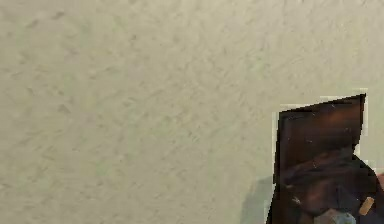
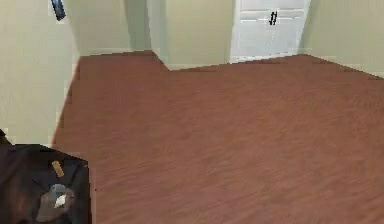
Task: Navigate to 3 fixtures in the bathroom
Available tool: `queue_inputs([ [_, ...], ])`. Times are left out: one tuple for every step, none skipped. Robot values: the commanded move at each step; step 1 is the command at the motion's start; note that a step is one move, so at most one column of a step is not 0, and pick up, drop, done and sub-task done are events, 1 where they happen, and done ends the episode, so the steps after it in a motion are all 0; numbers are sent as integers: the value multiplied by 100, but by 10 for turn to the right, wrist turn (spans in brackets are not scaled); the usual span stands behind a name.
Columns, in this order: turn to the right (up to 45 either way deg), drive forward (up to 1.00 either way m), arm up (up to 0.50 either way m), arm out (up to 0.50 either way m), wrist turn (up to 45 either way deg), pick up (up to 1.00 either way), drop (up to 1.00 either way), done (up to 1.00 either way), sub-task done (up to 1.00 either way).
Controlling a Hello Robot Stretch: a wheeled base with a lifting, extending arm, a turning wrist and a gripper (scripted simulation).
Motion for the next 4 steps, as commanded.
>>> queue_inputs([
  [-450, 0, 0, 0, 0, 0, 0, 0, 0],
  [-360, 0, 0, 0, 0, 0, 0, 0, 0],
  [0, 15, 0, 0, 0, 0, 0, 0, 0],
  [-150, 0, 0, 0, 0, 0, 0, 0, 0],
])
